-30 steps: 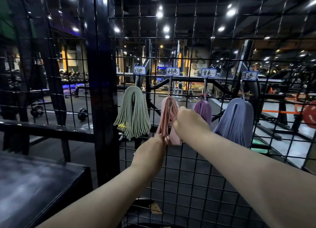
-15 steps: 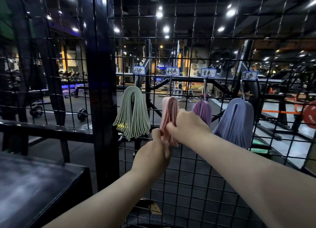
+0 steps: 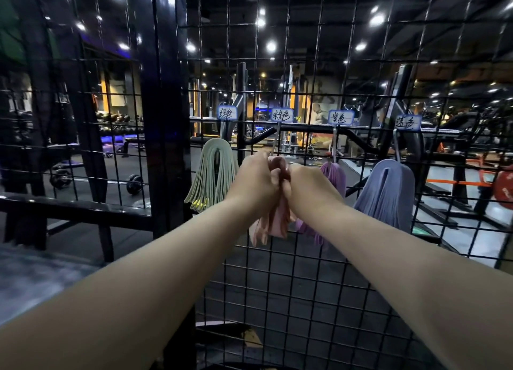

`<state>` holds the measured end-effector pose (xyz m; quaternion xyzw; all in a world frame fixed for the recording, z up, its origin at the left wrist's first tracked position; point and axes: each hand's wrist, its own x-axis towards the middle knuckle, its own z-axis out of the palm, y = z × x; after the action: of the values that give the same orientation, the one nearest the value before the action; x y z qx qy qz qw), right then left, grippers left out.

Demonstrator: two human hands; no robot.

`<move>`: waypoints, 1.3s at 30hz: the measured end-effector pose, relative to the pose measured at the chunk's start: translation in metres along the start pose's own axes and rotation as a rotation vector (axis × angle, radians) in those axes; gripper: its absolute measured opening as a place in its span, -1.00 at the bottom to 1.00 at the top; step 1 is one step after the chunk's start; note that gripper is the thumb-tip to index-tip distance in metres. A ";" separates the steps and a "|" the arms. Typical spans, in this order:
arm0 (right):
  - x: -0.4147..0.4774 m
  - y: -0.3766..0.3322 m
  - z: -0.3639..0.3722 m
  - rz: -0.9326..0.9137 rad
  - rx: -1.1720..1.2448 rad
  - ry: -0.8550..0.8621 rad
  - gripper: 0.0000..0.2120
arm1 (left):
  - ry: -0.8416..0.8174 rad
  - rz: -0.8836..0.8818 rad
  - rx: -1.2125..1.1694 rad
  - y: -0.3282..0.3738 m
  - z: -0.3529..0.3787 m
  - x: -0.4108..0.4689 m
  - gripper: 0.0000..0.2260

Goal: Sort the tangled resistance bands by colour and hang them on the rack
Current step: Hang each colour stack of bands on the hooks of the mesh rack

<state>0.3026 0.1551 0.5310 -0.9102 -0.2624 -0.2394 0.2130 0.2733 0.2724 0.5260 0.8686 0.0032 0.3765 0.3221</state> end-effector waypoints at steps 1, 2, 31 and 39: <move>-0.001 0.000 -0.001 -0.009 0.002 0.007 -0.87 | -0.009 -0.005 -0.009 0.000 0.000 0.002 -0.78; 0.000 0.000 0.000 -0.018 0.000 0.012 -0.87 | -0.017 -0.008 -0.007 -0.001 0.000 0.004 -0.78; -0.006 0.022 0.012 -0.097 -0.033 -0.145 -0.97 | -0.094 -0.205 -0.077 -0.001 0.004 -0.004 -0.86; -0.012 0.020 0.021 -0.188 -0.184 -0.157 -0.86 | -0.128 -0.238 -0.100 -0.010 0.013 -0.010 -0.78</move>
<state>0.3121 0.1458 0.5026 -0.9131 -0.3395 -0.2095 0.0841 0.2769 0.2705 0.5070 0.8672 0.0668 0.2790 0.4070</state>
